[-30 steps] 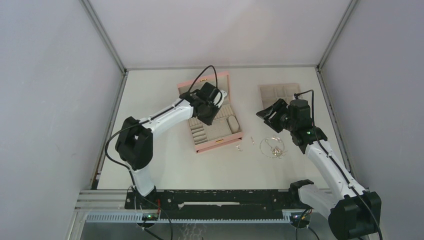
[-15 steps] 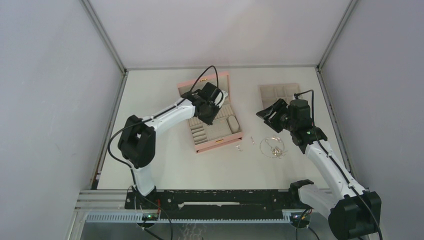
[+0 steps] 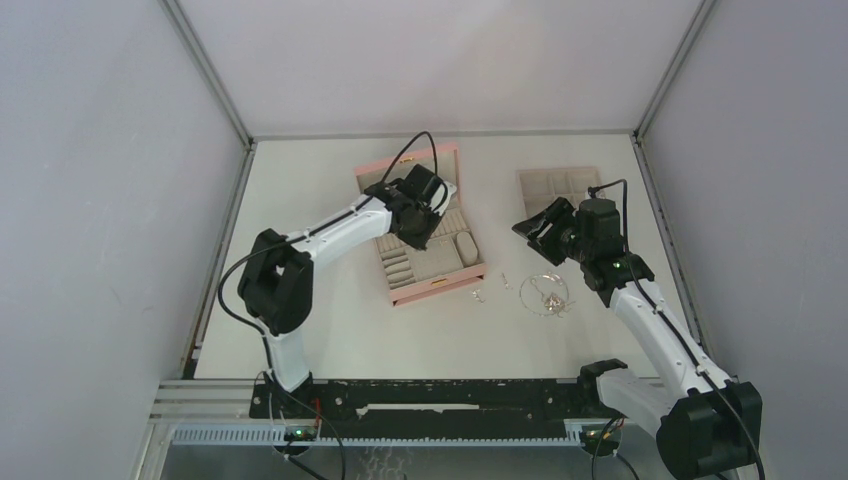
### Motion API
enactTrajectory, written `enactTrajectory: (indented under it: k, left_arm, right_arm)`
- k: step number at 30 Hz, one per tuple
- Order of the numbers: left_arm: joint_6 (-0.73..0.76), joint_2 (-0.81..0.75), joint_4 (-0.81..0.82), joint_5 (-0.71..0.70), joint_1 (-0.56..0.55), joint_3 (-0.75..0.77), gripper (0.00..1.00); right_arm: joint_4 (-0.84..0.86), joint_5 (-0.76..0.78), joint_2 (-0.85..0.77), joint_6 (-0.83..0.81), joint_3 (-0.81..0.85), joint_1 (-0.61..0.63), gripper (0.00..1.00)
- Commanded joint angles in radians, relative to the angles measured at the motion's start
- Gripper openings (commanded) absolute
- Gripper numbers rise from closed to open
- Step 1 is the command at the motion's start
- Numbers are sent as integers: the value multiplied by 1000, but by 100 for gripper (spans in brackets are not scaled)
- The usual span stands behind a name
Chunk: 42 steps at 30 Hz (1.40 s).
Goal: Organize the mixed jewelry
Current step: Pick up the jewelry from the jewelry box.
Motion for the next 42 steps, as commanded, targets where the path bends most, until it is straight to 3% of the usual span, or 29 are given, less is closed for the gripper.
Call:
enactTrajectory:
  k: [1, 9, 18, 22, 30, 37, 42]
  left_arm:
    - [-16, 3, -9, 12, -4, 53, 1]
    - [-30, -24, -45, 124, 6, 99, 0]
    - [-90, -35, -43, 407, 68, 82, 0]
    - [-167, -55, 33, 519, 101, 44, 0]
    - [-312, -100, 181, 548, 139, -75, 0]
    - [-326, -164, 221, 542, 138, -111, 0]
    - [-384, -218, 228, 549, 139, -102, 0]
  right_arm:
    - [48, -8, -1, 11, 7, -6, 65]
    - [40, -5, -8, 11, 8, -7, 65]
    - [27, -6, -18, 7, 7, -8, 65]
    - [19, -6, -25, 5, 7, -7, 65]
    - [10, -9, -34, 4, 6, -6, 65]
    - [28, -24, -40, -4, 6, -6, 65]
    - [175, -175, -34, -93, 6, 31, 59]
